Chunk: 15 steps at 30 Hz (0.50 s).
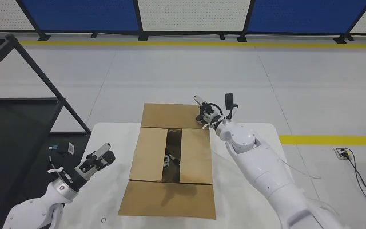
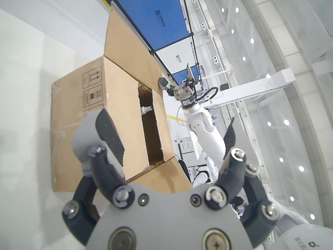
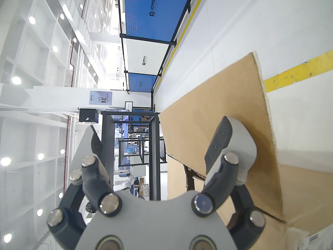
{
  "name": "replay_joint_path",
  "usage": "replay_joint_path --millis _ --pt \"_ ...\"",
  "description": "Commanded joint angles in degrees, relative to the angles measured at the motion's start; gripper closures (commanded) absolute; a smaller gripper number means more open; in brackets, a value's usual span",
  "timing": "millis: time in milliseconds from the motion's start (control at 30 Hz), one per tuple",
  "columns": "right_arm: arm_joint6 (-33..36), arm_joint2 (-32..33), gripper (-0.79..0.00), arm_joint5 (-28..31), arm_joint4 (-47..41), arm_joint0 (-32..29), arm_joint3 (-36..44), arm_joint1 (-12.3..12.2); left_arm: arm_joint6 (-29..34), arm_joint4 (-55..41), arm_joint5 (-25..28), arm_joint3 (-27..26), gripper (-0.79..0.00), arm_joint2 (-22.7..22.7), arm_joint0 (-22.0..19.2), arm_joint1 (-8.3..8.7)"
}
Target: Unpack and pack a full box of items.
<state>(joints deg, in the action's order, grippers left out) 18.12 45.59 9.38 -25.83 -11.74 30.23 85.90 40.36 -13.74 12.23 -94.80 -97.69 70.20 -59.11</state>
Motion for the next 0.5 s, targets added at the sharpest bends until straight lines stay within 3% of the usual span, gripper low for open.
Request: replay_joint_path --millis 0,467 --pt "0.4 -0.1 -0.785 -1.2 0.7 -0.1 0.2 0.1 0.0 0.0 0.0 0.0 -0.785 0.0 0.0 0.0" --pt "-0.6 -1.2 -0.785 -7.4 6.1 1.6 -3.4 2.4 0.0 0.0 0.0 0.0 -0.785 0.0 0.0 0.0"
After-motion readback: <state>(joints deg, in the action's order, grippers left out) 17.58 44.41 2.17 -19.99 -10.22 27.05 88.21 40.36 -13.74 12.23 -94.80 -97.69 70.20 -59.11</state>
